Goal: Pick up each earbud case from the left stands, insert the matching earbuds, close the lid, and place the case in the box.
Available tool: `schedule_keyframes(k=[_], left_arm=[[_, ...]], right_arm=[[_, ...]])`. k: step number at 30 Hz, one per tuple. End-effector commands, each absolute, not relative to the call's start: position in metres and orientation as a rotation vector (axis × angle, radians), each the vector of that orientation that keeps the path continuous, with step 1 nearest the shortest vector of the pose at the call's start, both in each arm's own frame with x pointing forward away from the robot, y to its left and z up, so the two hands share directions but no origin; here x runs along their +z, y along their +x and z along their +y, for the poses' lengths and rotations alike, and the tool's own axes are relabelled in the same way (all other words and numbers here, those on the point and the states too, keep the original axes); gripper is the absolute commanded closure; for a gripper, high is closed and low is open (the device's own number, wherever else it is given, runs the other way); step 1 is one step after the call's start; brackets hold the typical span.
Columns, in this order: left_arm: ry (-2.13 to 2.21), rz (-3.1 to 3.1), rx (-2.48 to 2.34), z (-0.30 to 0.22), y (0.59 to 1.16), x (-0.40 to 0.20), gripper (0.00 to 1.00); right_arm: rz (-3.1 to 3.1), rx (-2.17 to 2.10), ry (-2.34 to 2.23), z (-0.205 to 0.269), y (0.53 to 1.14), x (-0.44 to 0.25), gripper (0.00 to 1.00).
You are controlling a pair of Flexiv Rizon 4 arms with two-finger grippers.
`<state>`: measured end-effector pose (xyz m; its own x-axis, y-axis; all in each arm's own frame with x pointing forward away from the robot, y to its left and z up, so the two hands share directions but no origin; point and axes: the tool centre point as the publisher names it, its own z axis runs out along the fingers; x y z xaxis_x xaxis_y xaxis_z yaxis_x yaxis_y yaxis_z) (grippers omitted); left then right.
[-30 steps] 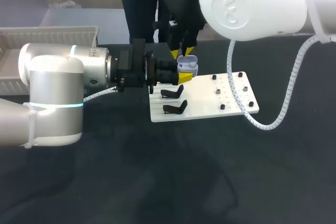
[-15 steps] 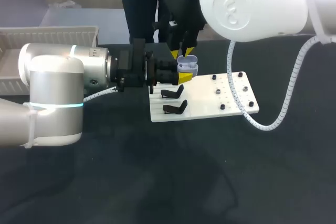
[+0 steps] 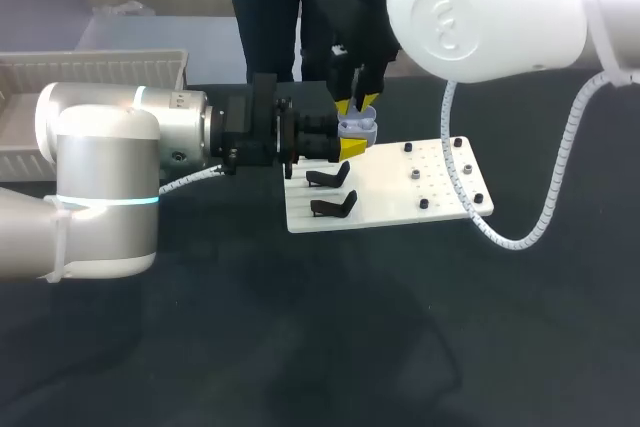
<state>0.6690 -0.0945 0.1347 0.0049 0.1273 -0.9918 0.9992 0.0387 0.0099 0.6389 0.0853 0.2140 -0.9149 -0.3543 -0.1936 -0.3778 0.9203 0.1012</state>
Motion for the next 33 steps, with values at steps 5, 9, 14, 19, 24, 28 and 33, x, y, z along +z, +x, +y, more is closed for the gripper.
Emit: schedule_keyframes(k=[5,9,14,19,24,28,33], left_arm=[[1.271,1.310,-1.107,-0.095,0.668,0.134,1.00],[1.271,1.310,-1.107,-0.095,0.668,0.134,1.00],[1.271,1.310,-1.107,-0.095,0.668,0.134,1.00],[1.271,1.310,-1.107,-0.095,0.668,0.134,1.00],[1.271,1.310,-1.107,-0.095,0.668,0.134,1.00],[1.271,1.310,-1.107,-0.095,0.668,0.134,1.00],[1.271,1.310,-1.107,-0.095,0.668,0.134,1.00]], right_arm=[[2.912,0.211,-0.561,0.084,0.648,0.205,1.00],[2.920,0.213,-0.570,0.084,0.649,0.201,1.00],[2.913,0.209,-0.586,0.085,0.649,0.197,1.00],[2.903,0.210,-0.597,0.084,0.650,0.196,1.00],[2.894,0.210,-0.610,0.083,0.653,0.196,1.00],[2.889,0.206,-0.627,0.084,0.652,0.196,1.00],[2.890,0.203,-0.634,0.085,0.653,0.194,1.00]])
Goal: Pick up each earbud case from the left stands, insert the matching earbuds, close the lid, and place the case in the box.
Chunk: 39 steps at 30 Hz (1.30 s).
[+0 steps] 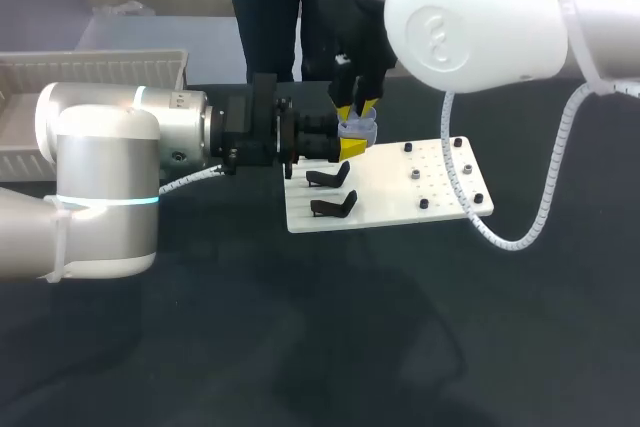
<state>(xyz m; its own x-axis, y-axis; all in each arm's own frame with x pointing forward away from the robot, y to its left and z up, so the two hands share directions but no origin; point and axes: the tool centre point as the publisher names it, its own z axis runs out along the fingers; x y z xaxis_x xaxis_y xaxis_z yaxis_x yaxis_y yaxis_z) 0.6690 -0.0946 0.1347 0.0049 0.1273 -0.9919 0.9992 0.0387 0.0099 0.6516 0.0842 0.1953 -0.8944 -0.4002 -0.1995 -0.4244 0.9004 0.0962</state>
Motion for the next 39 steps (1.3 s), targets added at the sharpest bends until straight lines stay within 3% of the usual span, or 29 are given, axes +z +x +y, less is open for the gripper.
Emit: schedule_keyframes(k=[1,39], left_arm=[[1.271,1.310,-1.107,-0.0945,0.6681,0.1335,1.00],[1.271,1.310,-1.107,-0.0945,0.6681,0.1335,1.00]], right_arm=[[2.890,0.203,-0.635,0.0848,0.6515,0.1934,1.00],[2.901,0.201,-0.616,0.0849,0.6569,0.1848,1.00]])
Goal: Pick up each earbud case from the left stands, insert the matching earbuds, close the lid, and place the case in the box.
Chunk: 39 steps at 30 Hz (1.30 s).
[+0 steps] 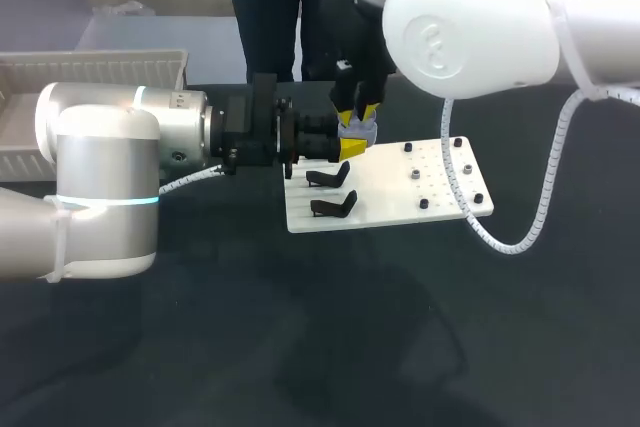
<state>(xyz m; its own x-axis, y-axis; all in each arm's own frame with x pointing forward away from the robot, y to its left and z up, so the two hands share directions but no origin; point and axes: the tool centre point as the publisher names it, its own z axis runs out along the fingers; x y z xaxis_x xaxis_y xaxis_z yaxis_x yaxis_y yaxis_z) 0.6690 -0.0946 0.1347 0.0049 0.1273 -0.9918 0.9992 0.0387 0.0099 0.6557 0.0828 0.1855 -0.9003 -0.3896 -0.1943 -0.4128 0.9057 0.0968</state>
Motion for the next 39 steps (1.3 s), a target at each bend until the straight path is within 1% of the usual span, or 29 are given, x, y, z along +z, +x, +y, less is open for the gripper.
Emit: schedule_keyframes(k=[1,39], left_arm=[[1.271,1.310,-1.107,-0.095,0.668,0.134,1.00],[1.271,1.310,-1.107,-0.095,0.668,0.134,1.00]], right_arm=[[2.901,0.200,-0.617,0.085,0.657,0.185,1.00],[2.937,0.154,-0.627,0.088,0.661,0.175,1.00]])
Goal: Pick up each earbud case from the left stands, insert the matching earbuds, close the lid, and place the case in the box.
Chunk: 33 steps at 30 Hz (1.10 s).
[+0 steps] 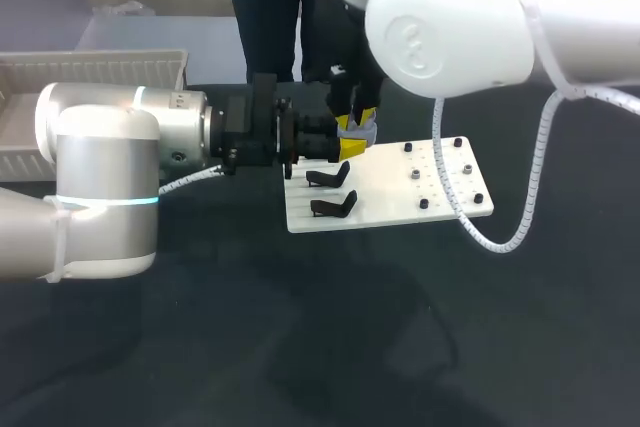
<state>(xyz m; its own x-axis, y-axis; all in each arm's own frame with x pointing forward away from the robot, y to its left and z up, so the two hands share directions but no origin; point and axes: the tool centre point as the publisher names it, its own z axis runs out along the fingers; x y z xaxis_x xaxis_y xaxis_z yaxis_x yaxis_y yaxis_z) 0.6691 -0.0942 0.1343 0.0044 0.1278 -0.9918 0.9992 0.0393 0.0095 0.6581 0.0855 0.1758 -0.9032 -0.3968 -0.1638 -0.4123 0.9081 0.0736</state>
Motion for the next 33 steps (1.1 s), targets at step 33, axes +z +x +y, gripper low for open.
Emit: schedule_keyframes(k=[33], left_arm=[[1.271,1.310,-1.107,-0.0945,0.6681,0.1335,1.00]], right_arm=[[2.955,0.146,-0.612,0.0863,0.6599,0.1734,0.71]])
